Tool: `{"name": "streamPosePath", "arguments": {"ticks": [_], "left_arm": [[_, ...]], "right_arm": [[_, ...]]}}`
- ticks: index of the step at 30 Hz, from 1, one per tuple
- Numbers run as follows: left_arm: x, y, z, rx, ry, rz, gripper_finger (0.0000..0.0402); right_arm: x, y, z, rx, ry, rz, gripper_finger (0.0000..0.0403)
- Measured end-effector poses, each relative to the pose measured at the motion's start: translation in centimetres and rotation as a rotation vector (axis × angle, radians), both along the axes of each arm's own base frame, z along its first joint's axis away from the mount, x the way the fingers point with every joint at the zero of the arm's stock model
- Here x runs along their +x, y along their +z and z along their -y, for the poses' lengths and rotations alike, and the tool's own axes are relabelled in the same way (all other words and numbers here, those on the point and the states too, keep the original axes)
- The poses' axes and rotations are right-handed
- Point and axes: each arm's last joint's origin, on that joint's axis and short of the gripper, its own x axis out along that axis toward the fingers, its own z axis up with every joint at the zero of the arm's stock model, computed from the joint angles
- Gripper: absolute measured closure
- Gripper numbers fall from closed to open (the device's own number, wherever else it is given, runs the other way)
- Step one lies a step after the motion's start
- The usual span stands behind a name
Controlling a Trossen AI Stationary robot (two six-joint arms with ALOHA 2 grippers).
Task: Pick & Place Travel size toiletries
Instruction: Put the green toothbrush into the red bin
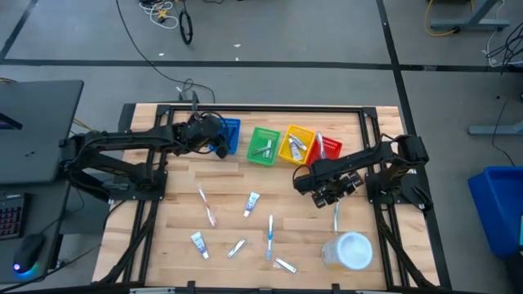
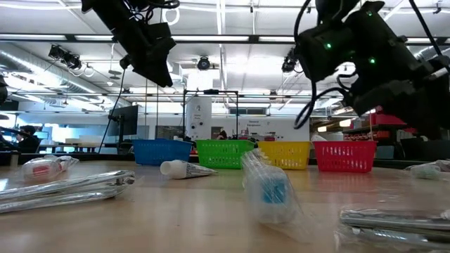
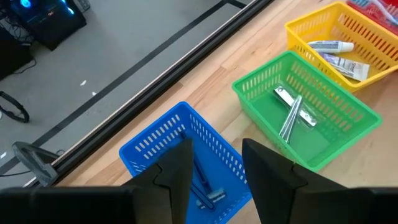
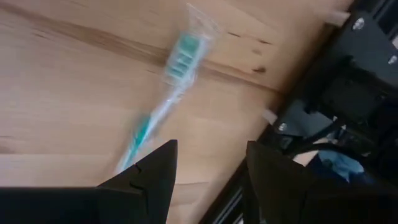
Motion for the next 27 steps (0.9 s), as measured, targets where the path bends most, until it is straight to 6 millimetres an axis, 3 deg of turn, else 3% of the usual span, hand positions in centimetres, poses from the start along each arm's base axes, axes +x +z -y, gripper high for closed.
{"name": "streamPosePath", "arguments": {"ticks": [6,10,16,22,27], "left_arm": [[0.0,0.0,0.0,0.003,0.002,0.000,0.0256],[0.0,0.0,0.0,0.002,0.002,-0.001,0.0256],[0.0,0.0,0.0,0.002,0.002,-0.002,0.0256],[0.0,0.0,0.0,0.002,0.002,-0.002,0.0256],[0.0,0.0,0.0,0.002,0.002,-0.001,0.0256]], "right_arm": [[0.2,-0.5,-0.4,0.034,0.084,0.057,0.0201],[-0.2,0.6,-0.7,0.053,0.188,0.108,0.0199],[-1.5,2.5,-1.0,0.033,0.289,0.360,0.0201],[-4.5,1.8,-0.5,-0.086,0.166,0.519,0.0201],[-5.5,0.4,-0.5,-0.096,0.070,0.592,0.0199]]}}
